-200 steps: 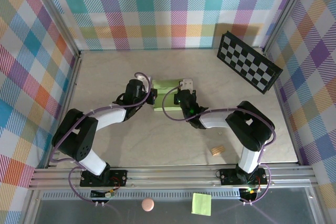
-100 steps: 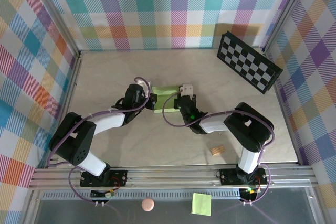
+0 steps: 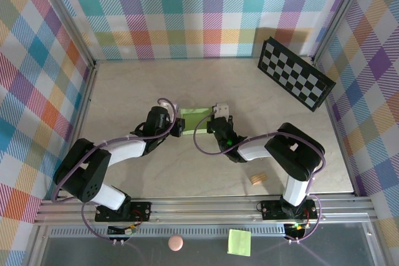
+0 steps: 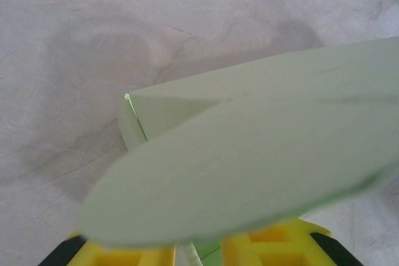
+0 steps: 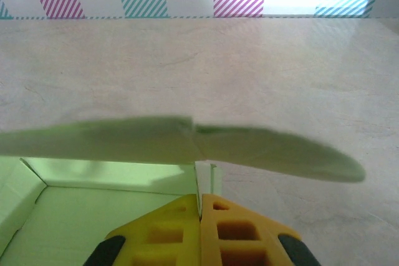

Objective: Fold the paper box

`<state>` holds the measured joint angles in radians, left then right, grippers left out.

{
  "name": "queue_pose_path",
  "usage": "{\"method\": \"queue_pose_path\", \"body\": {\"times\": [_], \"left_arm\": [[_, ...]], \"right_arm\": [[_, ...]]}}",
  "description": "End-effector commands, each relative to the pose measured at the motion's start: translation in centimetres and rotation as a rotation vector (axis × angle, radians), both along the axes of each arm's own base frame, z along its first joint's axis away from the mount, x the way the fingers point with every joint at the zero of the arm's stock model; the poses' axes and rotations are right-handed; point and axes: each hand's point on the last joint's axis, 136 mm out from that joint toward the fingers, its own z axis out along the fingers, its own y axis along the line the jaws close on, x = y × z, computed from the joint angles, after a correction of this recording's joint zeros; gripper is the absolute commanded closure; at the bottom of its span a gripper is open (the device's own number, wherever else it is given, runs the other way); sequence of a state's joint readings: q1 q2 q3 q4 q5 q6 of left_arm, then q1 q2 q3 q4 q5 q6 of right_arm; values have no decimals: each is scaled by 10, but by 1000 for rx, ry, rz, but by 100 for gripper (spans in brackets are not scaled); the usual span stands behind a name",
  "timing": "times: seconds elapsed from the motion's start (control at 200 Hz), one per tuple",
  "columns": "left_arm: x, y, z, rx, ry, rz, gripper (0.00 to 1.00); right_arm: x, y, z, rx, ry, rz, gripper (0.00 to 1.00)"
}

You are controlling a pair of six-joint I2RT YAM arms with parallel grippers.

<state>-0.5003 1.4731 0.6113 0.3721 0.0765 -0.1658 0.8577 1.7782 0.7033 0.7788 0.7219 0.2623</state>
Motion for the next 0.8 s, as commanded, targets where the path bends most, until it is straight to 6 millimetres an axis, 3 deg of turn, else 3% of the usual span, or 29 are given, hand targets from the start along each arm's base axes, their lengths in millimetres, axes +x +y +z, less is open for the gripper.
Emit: {"method": "queue_pose_path", "body": {"times": [0.0, 0.18, 0.42, 0.57, 0.66, 0.795], "left_arm": [[-5, -3, 10, -25, -33, -8, 74], [-14, -1, 11, -46, -17, -19, 72], [-34, 22, 52, -155, -29, 79, 61], [-36, 35, 75, -173, -2, 149, 56], [-31, 32, 88, -197, 22, 147, 53], [-20, 10, 105, -228, 71, 78, 52]], "right_arm": [[-7, 1, -16, -35, 27, 30, 100], [-9, 0, -22, -52, 34, 34, 100], [-10, 0, -29, -74, 39, 41, 100], [-10, -1, -33, -86, 49, 40, 100], [-11, -1, -35, -93, 55, 42, 100], [-12, -1, -37, -98, 64, 45, 100]]}}
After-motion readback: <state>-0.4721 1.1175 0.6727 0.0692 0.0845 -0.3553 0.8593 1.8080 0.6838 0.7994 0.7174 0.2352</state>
